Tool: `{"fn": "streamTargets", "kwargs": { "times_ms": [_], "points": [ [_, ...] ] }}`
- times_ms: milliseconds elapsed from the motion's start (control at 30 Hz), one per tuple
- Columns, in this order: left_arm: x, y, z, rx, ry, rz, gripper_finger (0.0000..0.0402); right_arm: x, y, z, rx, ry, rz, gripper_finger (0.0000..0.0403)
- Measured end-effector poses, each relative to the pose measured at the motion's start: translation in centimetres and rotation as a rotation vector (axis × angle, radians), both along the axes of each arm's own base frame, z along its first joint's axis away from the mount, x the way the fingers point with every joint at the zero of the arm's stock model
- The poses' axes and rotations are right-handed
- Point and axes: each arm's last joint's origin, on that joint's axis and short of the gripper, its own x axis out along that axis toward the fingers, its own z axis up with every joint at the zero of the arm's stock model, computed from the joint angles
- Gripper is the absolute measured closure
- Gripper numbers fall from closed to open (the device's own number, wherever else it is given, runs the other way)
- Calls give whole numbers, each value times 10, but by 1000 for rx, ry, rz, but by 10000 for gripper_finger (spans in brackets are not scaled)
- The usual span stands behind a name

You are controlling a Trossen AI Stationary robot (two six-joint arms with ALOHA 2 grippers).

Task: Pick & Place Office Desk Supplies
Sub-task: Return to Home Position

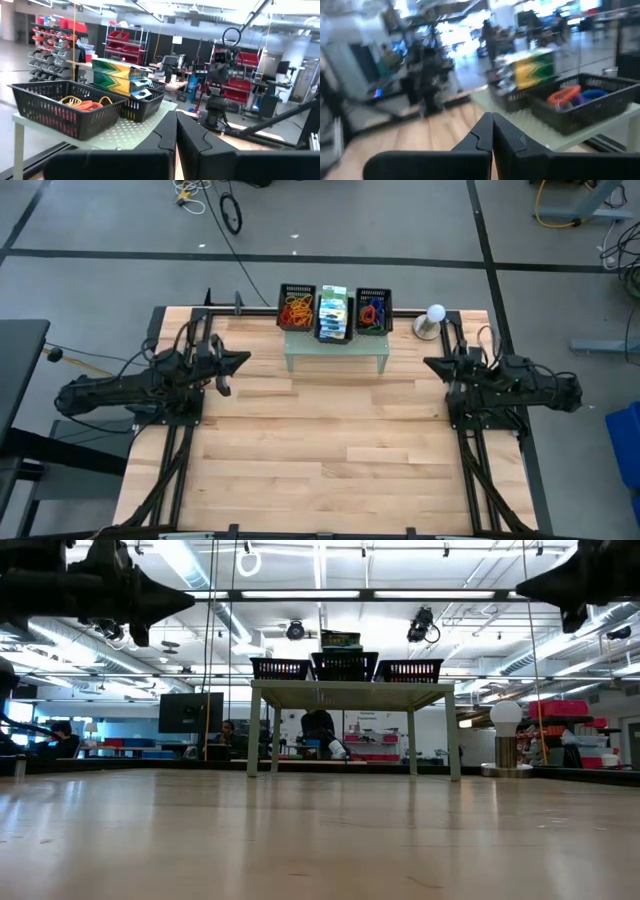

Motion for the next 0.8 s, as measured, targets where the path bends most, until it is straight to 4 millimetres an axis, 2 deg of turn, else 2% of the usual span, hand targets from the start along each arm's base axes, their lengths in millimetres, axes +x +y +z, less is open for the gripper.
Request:
{"fn": "streamTargets", "kwargs": {
  "times_ms": [200, 367, 533, 600, 700, 800],
  "points": [
    [-2, 0, -2, -112, -32, -15, 389, 2, -4, 2, 76, -27, -147, 381],
    [-1, 0, -3, -164, -45, -29, 382, 1, -4, 1, 75, -16, -165, 370],
    [-1, 0, -3, -114, -25, -10, 382, 1, -4, -1, 67, 1, -165, 369],
    [-2, 1, -3, -52, -3, 50, 382, 1, -4, 0, 15, 15, -172, 369],
    [-3, 4, -3, -52, 3, 158, 382, 2, -4, 2, -42, 6, -175, 369],
    [-3, 5, -4, 9, 41, 183, 382, 9, -3, -3, -105, -19, -141, 369]
  ]
}}
